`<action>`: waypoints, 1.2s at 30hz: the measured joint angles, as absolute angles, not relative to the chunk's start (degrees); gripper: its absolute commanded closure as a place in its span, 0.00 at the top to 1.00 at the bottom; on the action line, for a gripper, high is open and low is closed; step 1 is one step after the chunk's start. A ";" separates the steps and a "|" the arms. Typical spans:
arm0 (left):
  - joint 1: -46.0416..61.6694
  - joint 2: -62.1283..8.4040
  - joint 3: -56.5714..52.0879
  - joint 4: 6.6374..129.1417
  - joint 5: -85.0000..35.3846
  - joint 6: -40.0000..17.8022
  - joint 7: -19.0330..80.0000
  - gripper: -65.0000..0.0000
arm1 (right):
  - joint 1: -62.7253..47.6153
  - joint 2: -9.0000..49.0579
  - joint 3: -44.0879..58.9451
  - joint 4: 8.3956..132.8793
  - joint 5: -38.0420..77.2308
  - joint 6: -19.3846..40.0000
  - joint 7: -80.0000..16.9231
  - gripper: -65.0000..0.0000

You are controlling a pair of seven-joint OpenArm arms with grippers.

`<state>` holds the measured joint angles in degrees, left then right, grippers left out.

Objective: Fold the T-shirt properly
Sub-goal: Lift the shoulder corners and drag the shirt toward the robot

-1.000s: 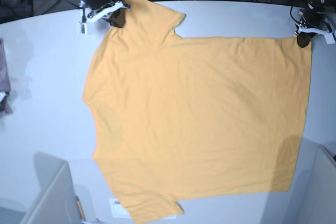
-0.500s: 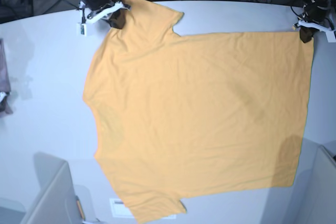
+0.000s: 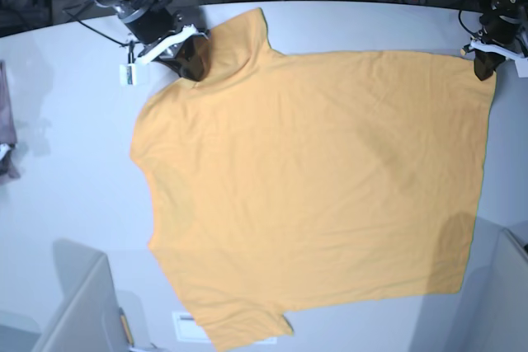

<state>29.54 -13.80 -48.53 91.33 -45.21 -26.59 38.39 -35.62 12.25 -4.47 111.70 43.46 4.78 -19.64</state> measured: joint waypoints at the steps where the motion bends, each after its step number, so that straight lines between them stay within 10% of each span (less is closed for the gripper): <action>1: 29.50 -13.80 -48.53 91.33 -45.21 -26.59 38.39 0.00 | -35.03 12.23 -4.49 111.70 43.44 4.78 -19.75 0.00; 36: 13.19 -13.43 -48.01 84.60 -30.41 -22.22 38.96 0.00 | -6.39 10.68 -4.51 97.32 51.68 4.40 -28.75 0.00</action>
